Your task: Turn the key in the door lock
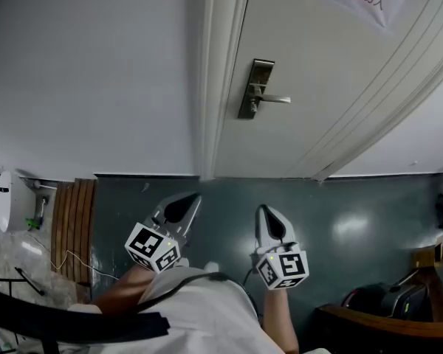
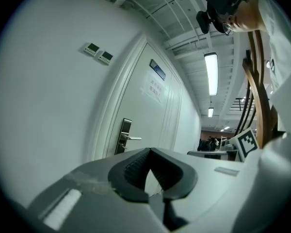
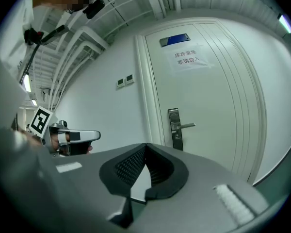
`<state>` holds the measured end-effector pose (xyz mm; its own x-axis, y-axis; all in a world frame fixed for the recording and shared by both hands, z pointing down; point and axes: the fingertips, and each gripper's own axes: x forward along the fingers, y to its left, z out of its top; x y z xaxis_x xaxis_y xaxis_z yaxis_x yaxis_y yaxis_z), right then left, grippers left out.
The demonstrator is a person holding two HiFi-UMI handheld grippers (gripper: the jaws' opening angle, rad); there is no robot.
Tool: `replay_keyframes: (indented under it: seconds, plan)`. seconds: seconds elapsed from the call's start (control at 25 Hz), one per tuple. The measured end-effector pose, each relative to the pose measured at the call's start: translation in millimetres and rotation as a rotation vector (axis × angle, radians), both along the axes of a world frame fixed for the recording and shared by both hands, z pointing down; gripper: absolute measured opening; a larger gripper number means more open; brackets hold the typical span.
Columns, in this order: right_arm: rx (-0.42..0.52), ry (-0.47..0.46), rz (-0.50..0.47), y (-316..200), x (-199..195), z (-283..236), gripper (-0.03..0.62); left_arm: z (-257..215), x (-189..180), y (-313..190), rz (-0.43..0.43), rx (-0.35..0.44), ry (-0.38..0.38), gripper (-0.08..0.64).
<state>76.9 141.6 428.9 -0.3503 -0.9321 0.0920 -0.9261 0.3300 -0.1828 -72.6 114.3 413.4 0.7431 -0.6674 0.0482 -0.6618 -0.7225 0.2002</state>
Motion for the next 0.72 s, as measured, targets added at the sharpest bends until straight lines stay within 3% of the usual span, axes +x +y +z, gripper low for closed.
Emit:
replay_keyframes:
  seconds: [0.72]
  plan:
    - [-0.051, -0.011, -0.037, -1, 35, 26, 0.008, 12, 38, 5, -0.03, -0.03, -0.021, 0.003]
